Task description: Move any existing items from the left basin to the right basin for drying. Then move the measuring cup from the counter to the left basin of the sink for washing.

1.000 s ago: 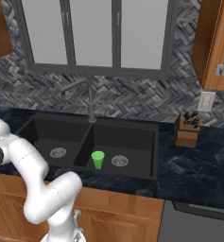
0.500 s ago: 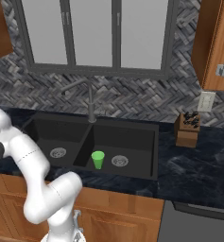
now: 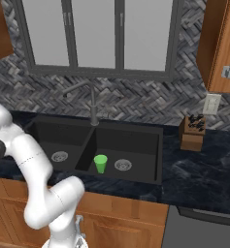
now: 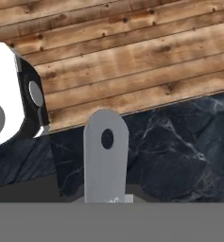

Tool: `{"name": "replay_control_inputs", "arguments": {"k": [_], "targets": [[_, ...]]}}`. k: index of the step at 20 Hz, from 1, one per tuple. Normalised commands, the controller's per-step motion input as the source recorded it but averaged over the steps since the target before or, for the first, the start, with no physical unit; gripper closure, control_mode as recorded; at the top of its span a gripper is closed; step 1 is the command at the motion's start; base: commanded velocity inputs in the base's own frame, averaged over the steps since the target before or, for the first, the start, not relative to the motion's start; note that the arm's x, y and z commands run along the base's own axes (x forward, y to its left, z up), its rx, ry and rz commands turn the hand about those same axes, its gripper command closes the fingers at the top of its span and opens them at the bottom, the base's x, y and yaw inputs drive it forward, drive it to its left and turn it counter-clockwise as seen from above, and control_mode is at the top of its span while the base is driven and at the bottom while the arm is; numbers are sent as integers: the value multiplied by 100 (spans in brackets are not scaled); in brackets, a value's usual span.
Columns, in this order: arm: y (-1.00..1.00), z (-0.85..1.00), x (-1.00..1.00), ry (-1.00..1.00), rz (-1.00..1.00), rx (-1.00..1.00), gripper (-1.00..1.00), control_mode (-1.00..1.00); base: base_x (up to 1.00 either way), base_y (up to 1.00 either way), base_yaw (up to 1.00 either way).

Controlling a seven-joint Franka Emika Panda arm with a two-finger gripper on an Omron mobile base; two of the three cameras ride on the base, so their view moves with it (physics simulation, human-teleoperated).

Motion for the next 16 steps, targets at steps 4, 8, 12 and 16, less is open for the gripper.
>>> {"name": "replay_control_inputs", "arguments": {"k": [4, 8, 12, 16], "targets": [[-62, -13, -81, -3, -8, 0, 100, -100, 0, 0, 0], [-74, -24, -89, -9, -8, 0, 100, -100, 0, 0, 0], [-90, 0, -75, -7, -9, 0, 100, -100, 0, 0, 0], [-94, 0, -57, -2, -10, 1, 100, -100, 0, 0, 0]]}}
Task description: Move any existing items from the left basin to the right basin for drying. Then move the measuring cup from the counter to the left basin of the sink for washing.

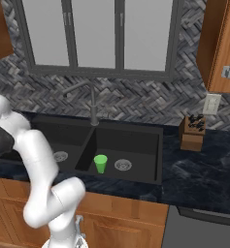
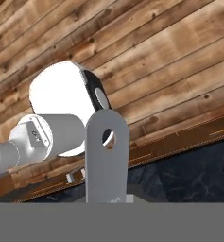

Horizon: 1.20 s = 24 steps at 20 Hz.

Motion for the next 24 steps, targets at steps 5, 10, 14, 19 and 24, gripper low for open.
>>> {"name": "replay_control_inputs", "arguments": {"k": [5, 10, 14, 19, 24], "targets": [[-100, 0, -21, 0, -10, 4, 100, -100, 0, 0, 0], [-100, 0, -1, 0, -10, 5, 100, -100, 0, 0, 0], [-99, -1, 7, 0, -8, 4, 100, -100, 0, 0, 0], [-84, -18, 6, -5, -2, 5, 100, -100, 0, 0, 0], [-70, -22, 16, -11, 0, 7, 100, -100, 0, 0, 0]]}}
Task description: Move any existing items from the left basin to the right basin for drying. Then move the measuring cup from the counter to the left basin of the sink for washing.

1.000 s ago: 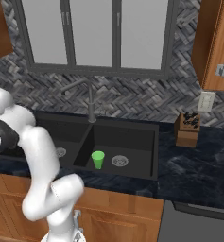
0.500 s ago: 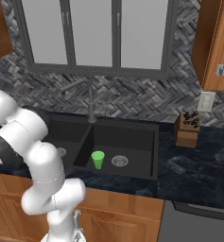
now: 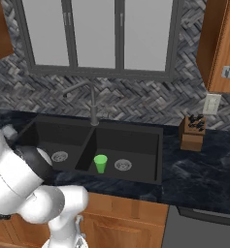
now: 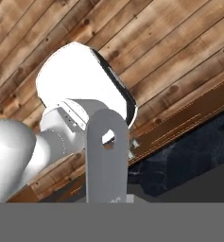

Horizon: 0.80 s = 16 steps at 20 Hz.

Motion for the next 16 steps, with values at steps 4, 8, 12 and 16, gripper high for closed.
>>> {"name": "replay_control_inputs", "arguments": {"k": [4, 8, 12, 16], "targets": [[-53, -6, 47, -1, 0, 8, 100, -100, 0, 0, 0], [-37, -7, 60, 0, 0, 7, 100, -100, 0, 0, 0], [-20, -17, 60, 0, 0, 8, 100, -100, 0, 0, 0], [-5, -24, 60, 1, 0, 6, 100, -100, 0, 0, 0]]}}
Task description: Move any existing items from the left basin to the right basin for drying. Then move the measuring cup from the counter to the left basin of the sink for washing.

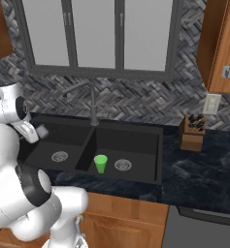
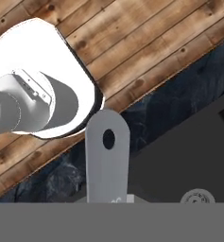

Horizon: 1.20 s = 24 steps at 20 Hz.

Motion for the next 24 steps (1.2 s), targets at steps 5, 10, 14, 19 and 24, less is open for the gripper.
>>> {"name": "replay_control_inputs", "arguments": {"k": [5, 10, 14, 19, 24], "targets": [[-1, -24, 59, 4, 0, 3, 100, -100, 0, 0, 0], [0, -28, 51, 5, 0, 3, 100, -100, 0, 0, 0], [0, -32, 41, 6, 0, 1, 100, -100, 0, 0, 0], [0, -34, 35, 5, 0, 0, 100, -100, 0, 0, 0], [0, -33, 32, 4, 0, 0, 100, -100, 0, 0, 0]]}}
